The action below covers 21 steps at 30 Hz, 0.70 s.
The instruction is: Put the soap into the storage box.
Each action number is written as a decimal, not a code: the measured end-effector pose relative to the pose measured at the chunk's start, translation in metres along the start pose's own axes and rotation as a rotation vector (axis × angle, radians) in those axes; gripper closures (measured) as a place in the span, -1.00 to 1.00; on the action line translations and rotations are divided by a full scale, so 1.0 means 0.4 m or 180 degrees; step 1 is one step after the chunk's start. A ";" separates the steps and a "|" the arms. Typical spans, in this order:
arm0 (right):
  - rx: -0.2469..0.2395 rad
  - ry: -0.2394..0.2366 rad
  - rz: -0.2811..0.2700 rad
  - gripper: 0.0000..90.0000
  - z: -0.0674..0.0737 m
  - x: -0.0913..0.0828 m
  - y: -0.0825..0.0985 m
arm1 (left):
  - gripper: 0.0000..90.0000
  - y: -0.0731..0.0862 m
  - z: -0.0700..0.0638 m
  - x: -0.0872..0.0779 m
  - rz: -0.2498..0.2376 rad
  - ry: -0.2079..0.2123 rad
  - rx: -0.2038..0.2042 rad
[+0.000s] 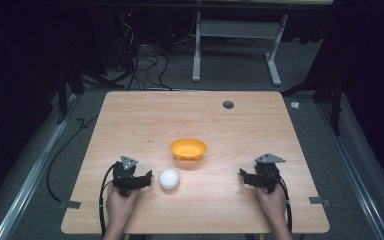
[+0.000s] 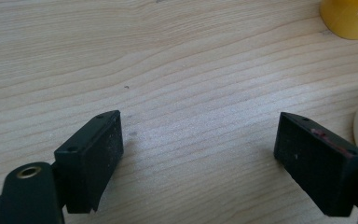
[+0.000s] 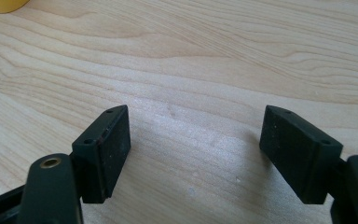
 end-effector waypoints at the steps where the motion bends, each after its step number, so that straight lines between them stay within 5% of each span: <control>1: 0.0000 0.0000 0.0000 -0.44 0.000 0.000 0.000 | -0.64 0.000 0.000 0.000 0.0000 0.0000 0.0000; 21: 0.0013 0.0010 0.0002 -0.45 0.003 -0.005 0.006 | -0.57 -0.001 0.006 0.000 -0.0014 -0.0040 -0.0051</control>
Point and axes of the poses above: each handheld gripper's, and its own axes: x roughly forward along the jaws, y roughly out of its underside, z roughly to its left, the point moved 8 cm from there along x, roughly forward along the jaws, and after that the axes turned 8 degrees about x, right-handed, at the moved point
